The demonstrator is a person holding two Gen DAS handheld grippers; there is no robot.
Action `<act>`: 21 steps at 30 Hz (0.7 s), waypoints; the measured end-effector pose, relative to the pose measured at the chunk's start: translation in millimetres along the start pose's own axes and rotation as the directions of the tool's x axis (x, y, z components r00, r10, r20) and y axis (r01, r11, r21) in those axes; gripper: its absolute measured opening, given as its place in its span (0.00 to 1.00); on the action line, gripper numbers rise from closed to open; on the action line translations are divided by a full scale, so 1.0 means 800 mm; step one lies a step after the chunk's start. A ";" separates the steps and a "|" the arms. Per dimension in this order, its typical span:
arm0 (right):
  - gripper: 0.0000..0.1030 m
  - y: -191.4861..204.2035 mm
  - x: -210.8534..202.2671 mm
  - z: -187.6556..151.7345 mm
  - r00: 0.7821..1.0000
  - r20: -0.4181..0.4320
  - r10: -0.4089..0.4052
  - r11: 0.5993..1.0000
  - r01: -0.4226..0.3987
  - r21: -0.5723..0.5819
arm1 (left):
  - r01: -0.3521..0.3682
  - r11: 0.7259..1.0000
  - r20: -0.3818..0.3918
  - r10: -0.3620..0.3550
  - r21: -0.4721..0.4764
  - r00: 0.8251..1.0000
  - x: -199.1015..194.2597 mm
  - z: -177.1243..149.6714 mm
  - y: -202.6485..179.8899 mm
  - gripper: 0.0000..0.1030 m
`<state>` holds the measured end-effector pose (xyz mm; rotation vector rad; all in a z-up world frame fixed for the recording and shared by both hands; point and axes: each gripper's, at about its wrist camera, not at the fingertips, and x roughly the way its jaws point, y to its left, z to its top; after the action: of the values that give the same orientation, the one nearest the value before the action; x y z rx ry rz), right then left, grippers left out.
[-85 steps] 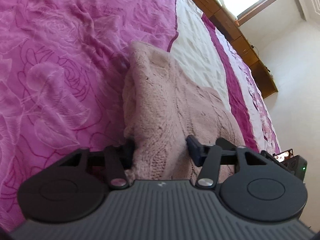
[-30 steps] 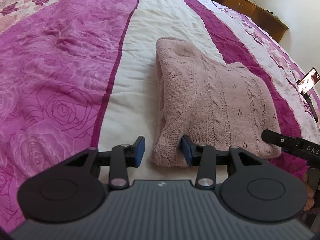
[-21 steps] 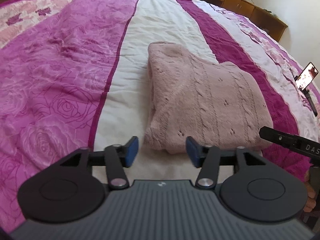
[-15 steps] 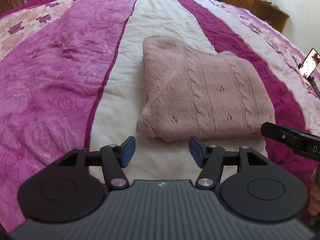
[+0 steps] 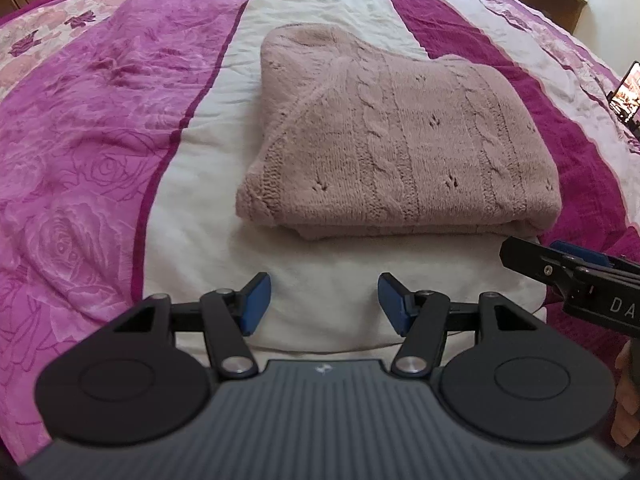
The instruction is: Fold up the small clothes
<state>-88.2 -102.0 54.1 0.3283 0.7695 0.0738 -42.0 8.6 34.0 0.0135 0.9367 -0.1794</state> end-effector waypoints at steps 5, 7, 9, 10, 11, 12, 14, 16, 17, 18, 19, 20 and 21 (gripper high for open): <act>0.80 -0.001 0.004 0.001 1.000 -0.010 -0.001 1.000 0.001 0.004 | -0.012 1.000 -0.001 0.012 0.011 1.000 0.002 0.000 -0.004 0.59; 0.80 -0.001 0.005 0.001 1.000 -0.012 -0.001 1.000 0.001 0.004 | -0.014 1.000 -0.001 0.014 0.014 1.000 0.002 0.000 -0.005 0.59; 0.80 0.000 0.006 0.001 1.000 -0.013 -0.001 1.000 0.001 0.003 | -0.016 1.000 -0.001 0.016 0.015 1.000 0.003 -0.001 -0.005 0.59; 0.80 -0.001 0.006 0.001 1.000 -0.013 0.000 1.000 0.000 0.001 | -0.015 1.000 -0.001 0.015 0.014 1.000 0.003 0.000 -0.005 0.59; 0.80 0.000 0.006 0.001 1.000 -0.013 0.000 1.000 0.000 0.000 | -0.015 1.000 -0.001 0.015 0.014 1.000 0.003 0.000 -0.005 0.59; 0.80 0.000 0.006 0.001 1.000 -0.014 0.000 1.000 0.000 0.000 | -0.015 1.000 -0.002 0.015 0.015 1.000 0.003 0.000 -0.005 0.59; 0.80 0.000 0.006 0.001 1.000 -0.013 0.000 1.000 0.000 0.000 | -0.015 1.000 -0.002 0.015 0.015 1.000 0.003 0.000 -0.005 0.59; 0.80 0.000 0.006 0.001 1.000 -0.013 0.000 1.000 0.000 0.001 | -0.015 1.000 -0.002 0.015 0.015 1.000 0.003 0.000 -0.005 0.59; 0.80 0.000 0.006 0.001 1.000 -0.013 0.000 1.000 0.000 0.001 | -0.015 1.000 -0.002 0.015 0.014 1.000 0.003 0.000 -0.005 0.59; 0.80 0.000 0.006 0.001 1.000 -0.013 0.000 1.000 0.000 0.000 | -0.014 1.000 -0.002 0.014 0.015 1.000 0.003 0.000 -0.005 0.59; 0.80 0.000 0.006 0.001 1.000 -0.014 0.000 1.000 0.000 0.000 | -0.014 1.000 -0.002 0.014 0.016 1.000 0.003 0.000 -0.005 0.59; 0.80 0.000 0.006 0.001 1.000 -0.013 0.000 1.000 0.000 0.000 | -0.014 1.000 -0.002 0.014 0.017 1.000 0.003 0.000 -0.005 0.59; 0.80 0.000 0.006 0.001 1.000 -0.014 0.000 1.000 0.000 0.000 | -0.014 1.000 -0.002 0.014 0.017 1.000 0.004 0.000 -0.005 0.59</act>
<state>-83.9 -101.1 51.7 0.3284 0.7829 0.0761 -41.1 4.0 31.8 0.0364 0.9368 -0.1742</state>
